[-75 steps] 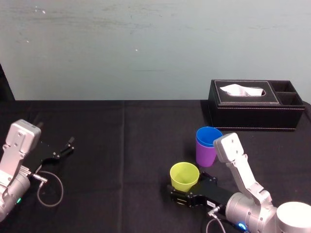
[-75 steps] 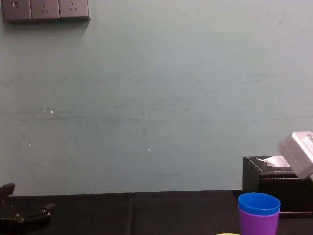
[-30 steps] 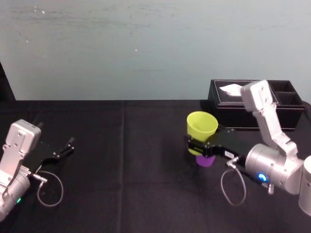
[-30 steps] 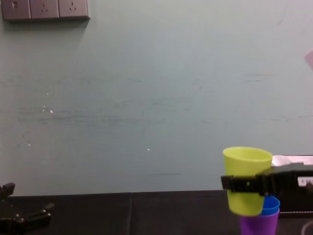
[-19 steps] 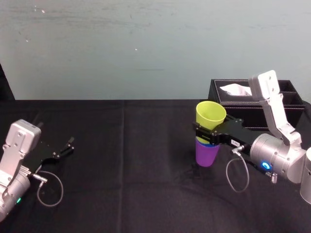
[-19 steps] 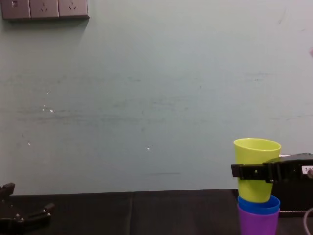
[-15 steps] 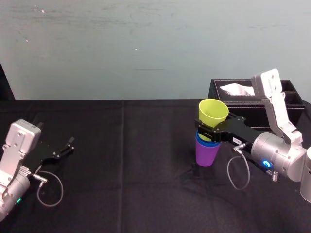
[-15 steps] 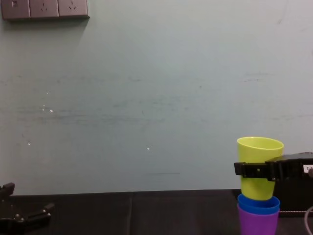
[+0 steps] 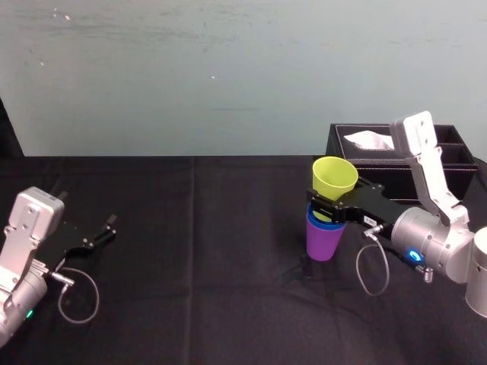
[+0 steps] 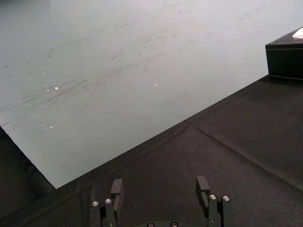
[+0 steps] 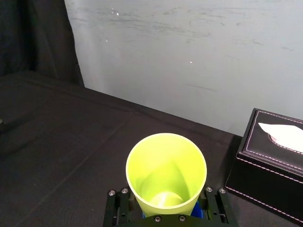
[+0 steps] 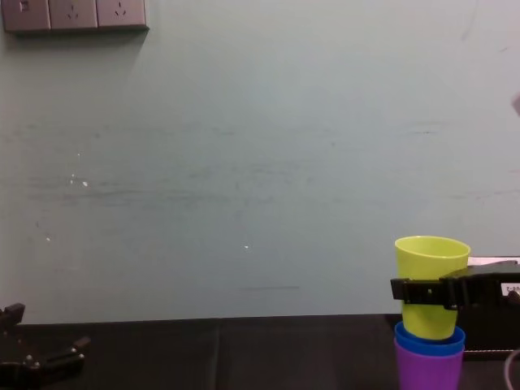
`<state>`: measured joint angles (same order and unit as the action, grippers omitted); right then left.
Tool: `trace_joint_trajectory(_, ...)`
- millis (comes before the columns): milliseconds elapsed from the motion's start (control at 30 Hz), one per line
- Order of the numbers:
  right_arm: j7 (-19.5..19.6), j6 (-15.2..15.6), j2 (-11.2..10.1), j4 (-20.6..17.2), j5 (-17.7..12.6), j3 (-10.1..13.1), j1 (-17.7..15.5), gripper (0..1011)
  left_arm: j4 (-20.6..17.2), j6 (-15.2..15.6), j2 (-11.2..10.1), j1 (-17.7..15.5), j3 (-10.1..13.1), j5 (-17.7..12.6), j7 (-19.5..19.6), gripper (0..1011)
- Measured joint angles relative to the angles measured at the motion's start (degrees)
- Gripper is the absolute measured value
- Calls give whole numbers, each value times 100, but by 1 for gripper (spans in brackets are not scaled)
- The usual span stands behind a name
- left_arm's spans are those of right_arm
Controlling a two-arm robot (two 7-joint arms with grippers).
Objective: Stack the three plastic cups sequentially using one hand.
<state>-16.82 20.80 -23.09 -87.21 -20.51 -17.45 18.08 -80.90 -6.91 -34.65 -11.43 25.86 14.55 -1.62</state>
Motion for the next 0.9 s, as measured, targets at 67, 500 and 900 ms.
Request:
trace_joint_trajectory(67,-1,-5,7,28,18,-4,7,723,0,0,0,0,0,0,0,1000)
trace_joint_trajectory(500,-1,-61,68,160,104,1,28,723,0,0,0,0,0,0,0,1000)
trace_joint_trajectory(900,-6,-120,131,292,178,12,51,724,0,0,0,0,0,0,0,1000)
